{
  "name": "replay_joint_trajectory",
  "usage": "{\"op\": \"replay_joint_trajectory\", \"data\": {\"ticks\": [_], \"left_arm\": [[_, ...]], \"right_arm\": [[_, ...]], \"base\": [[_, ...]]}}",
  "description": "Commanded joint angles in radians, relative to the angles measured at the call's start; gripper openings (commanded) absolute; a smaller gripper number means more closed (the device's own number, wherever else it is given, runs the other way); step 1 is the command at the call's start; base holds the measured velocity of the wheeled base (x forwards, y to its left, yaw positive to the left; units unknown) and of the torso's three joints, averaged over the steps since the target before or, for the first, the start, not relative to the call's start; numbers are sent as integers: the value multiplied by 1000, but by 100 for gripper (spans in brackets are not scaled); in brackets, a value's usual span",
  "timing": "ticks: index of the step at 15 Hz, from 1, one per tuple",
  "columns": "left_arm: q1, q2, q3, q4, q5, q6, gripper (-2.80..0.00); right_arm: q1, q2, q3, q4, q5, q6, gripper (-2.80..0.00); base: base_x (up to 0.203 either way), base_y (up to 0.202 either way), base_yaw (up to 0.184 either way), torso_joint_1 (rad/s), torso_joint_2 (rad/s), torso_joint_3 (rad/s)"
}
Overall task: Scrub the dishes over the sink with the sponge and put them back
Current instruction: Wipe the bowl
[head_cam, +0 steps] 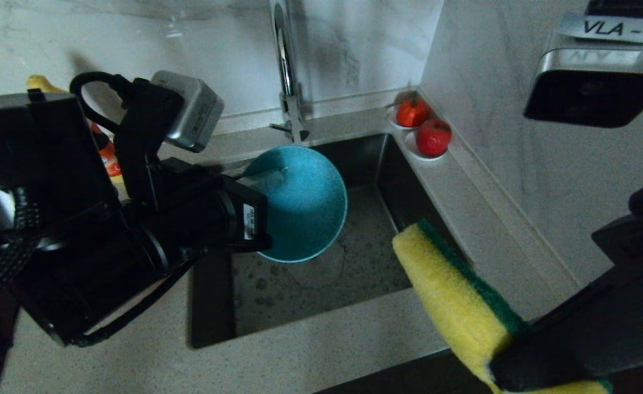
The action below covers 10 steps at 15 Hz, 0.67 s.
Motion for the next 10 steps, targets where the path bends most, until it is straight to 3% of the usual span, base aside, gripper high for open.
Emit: {"op": "replay_joint_trajectory", "data": {"ticks": [1,6,10], "left_arm": [[-32,57,-17,-19,27,-1,-280],[-34,172,-71,-237,141,0,-280],[-75,166,-49,-250,184,10,-280]], "right_arm": [[21,40,-1,4,-1,2,-280],[24,101,-2,-15,-1,5,-280],[23,148,-2,-28,-3,18,-280]], "base": [[0,0,0,0,0,0],[0,0,0,0,0,0],[0,0,0,0,0,0]]}}
